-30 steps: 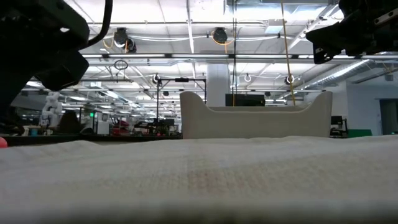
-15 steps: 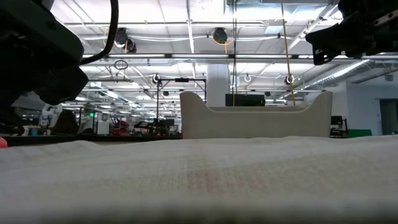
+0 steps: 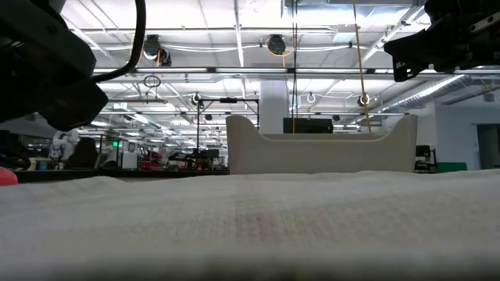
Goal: Pick and placing Produce into tupperware
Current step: Put the orange carrot into the bin
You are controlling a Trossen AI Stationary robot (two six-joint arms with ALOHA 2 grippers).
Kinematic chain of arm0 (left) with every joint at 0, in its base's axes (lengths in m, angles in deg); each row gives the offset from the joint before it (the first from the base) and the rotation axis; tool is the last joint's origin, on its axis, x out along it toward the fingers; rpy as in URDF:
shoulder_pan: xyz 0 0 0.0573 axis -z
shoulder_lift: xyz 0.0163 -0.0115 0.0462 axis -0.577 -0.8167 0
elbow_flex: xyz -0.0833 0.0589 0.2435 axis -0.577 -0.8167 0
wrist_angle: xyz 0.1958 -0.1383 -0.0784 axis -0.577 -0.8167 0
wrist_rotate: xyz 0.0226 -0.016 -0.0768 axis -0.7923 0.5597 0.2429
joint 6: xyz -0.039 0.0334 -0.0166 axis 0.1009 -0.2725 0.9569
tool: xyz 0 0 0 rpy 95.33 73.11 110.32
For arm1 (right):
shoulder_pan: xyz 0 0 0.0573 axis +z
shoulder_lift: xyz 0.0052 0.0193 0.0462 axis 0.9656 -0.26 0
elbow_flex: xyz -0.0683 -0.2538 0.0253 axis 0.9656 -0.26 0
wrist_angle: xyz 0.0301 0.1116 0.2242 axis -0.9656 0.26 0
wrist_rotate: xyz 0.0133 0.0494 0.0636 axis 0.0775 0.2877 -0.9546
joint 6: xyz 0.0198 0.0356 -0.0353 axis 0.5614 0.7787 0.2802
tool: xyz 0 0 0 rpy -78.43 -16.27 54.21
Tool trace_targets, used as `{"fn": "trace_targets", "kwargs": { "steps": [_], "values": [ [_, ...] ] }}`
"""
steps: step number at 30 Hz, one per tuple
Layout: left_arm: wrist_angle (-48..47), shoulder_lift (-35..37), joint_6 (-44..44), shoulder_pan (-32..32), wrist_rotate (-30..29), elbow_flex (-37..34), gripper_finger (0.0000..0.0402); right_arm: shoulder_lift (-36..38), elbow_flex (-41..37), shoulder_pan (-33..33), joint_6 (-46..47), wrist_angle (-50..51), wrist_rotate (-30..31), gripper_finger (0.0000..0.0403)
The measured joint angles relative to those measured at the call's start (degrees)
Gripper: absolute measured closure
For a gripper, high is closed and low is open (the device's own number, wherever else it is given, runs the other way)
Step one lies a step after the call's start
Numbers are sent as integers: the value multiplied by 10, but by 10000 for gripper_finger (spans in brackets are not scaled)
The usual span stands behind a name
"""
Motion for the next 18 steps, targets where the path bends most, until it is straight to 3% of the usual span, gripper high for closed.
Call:
{"fn": "trace_targets", "kwargs": {
  "steps": [11, 18],
  "values": [
    [-5, 12, -24, -4, -9, -1, 243, 0, 0, 0, 0, 0, 0, 403],
    [-35, 30, -54, -17, -59, -1, 251, -1, 0, 0, 0, 0, 0, 403]
  ]
}}
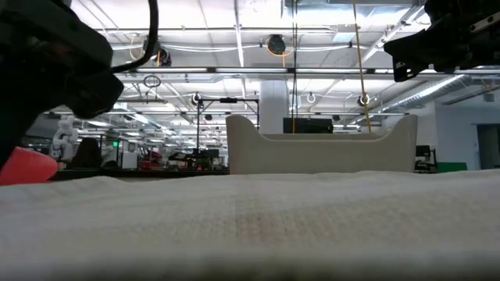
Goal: Pick and placing Produce into tupperware
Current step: Put the orange carrot into the bin
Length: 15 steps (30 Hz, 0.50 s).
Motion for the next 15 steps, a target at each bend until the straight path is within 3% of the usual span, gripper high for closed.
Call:
{"fn": "trace_targets", "kwargs": {
  "steps": [9, 15],
  "values": [
    [-74, 16, -76, -38, -50, 0, 253, -1, 0, 0, 5, 0, 0, 403],
    [-107, 55, -136, -63, -150, 0, 254, -2, 0, 0, -1, -4, 0, 403]
  ]
}}
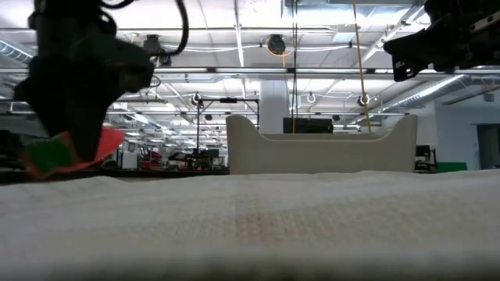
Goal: Pick and placing Produce into tupperware
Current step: Put the orange carrot into the bin
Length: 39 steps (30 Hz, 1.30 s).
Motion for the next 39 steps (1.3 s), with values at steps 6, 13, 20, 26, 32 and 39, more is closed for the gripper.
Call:
{"fn": "trace_targets", "kwargs": {
  "steps": [6, 13, 20, 26, 32, 39],
  "values": [
    [11, 55, -71, -16, -139, 0, 254, 0, 0, 0, -1, -6, 0, 403],
    [30, 97, -139, -21, -275, 1, 254, 0, 0, 0, -2, -11, 0, 403],
    [108, 101, -277, -36, -343, 2, 254, 0, 0, 0, -43, -51, 3, 403],
    [176, 101, -441, -69, -350, 1, 254, 0, 0, -11, -49, -138, 57, 403],
    [239, 101, -537, -100, -327, 1, 254, 0, 0, -36, -42, -148, 77, 403],
    [348, 101, -652, -115, -289, 1, 254, 0, 0, -65, -11, -159, 77, 403]
  ]
}}
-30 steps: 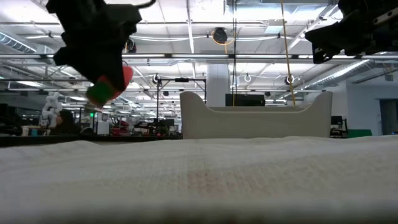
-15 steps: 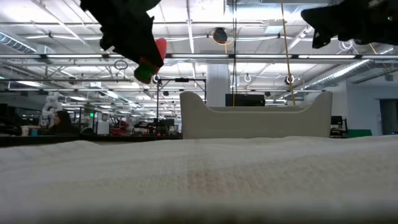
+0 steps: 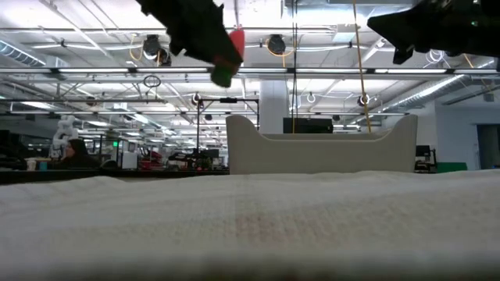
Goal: Pick and placing Produce into tupperware
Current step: Put the orange carrot into the bin
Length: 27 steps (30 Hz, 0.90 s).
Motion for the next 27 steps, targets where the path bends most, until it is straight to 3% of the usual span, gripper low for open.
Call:
{"fn": "trace_targets", "kwargs": {
  "steps": [10, 14, 20, 27],
  "values": [
    [94, -8, -71, -31, 49, 0, 254, 2, 0, -26, 26, 34, -3, 403],
    [106, -21, -93, -48, 105, 0, 254, 2, 0, -26, 22, 73, -4, 403],
    [136, -32, -124, -72, 126, 0, 254, 2, 0, -26, 12, 68, -4, 403],
    [167, -32, -171, -97, 201, 0, 254, 2, 0, -26, 27, 90, -4, 403]
  ]
}}
